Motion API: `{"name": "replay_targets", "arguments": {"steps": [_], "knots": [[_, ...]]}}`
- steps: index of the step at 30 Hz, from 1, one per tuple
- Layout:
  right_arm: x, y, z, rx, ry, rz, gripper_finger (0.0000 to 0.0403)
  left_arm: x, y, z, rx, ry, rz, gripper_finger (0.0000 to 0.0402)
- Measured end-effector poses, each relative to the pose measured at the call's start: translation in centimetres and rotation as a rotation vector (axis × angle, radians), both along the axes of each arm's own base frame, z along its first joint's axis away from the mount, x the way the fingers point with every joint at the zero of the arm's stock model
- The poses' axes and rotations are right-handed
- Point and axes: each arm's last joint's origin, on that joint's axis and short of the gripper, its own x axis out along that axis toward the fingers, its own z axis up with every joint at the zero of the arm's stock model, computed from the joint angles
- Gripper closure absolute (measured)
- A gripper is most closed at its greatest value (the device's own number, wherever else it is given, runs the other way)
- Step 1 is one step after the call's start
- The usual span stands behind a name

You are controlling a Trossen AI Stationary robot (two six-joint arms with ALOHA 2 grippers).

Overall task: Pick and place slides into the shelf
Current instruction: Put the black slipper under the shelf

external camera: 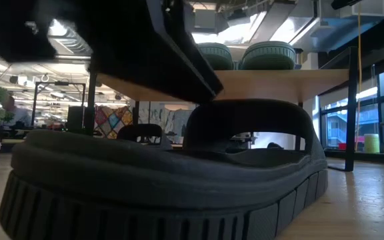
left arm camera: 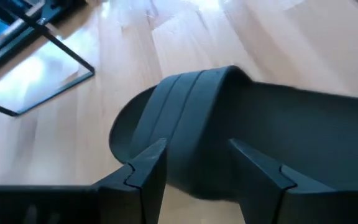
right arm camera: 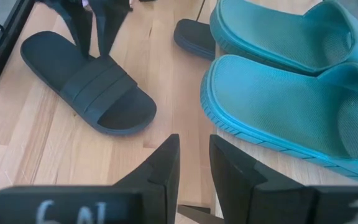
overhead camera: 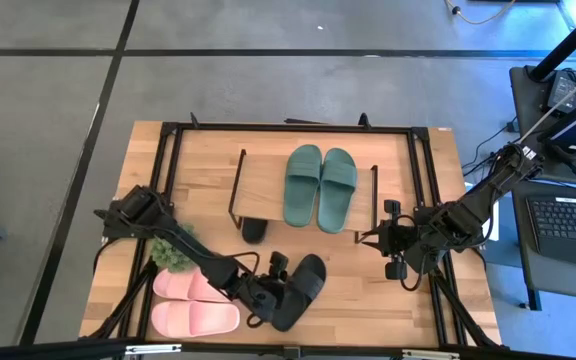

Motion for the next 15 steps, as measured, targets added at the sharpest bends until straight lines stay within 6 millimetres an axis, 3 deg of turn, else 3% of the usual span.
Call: {"name": "replay_targets", "arguments": {"steps": [7,15], "knots": [[0.0,0.0,0.0,0.002,0.0,-0.002,0.0314,0.3,0.3,-1.5,0.134,-0.021,0.081,0.0243],[0.0,0.0,0.0,0.002,0.0,-0.002,0.0314,0.9,1.3,-1.6,0.127,-0.021,0.116,0.0251]]}}
